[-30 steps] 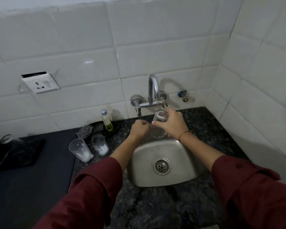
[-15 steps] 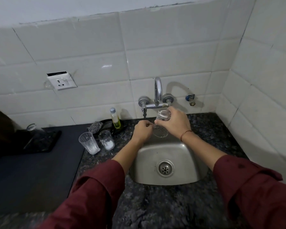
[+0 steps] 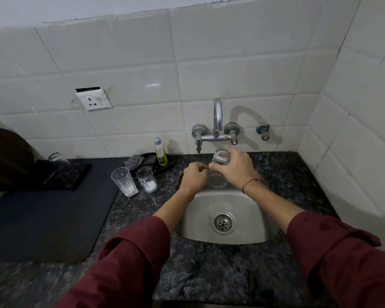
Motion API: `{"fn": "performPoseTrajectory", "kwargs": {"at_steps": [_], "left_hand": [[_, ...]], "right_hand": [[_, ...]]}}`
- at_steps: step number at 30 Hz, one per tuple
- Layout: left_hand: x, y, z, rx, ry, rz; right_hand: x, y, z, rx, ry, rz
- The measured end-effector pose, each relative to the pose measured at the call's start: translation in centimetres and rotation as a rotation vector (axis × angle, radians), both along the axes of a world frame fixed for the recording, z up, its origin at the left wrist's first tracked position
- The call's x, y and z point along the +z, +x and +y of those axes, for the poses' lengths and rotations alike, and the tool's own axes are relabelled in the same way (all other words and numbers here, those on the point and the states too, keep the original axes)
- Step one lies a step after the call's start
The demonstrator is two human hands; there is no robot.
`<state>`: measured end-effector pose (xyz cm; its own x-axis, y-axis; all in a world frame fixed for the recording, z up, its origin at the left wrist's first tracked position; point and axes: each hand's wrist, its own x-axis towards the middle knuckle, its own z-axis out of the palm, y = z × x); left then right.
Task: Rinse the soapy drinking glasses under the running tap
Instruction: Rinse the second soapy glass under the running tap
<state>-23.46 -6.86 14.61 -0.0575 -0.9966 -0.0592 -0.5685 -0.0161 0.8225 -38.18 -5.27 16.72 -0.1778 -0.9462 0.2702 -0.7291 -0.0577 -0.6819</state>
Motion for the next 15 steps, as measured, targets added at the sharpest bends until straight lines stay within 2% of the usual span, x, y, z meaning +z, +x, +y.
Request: {"fn": "performPoseTrajectory", "kwargs": {"at_steps": [11,15], "left_hand": [[-0.5,2.3,-0.2,0.042,0.022,0.017],[-0.7,5.6,-0.4,0.101,0.019,0.019]], "right_hand": [[-1.2,2.1,-0.6,0.007,0.025,-0.003],[-1.1,5.3,-1.3,0.017,0.054,-0.149]]}}
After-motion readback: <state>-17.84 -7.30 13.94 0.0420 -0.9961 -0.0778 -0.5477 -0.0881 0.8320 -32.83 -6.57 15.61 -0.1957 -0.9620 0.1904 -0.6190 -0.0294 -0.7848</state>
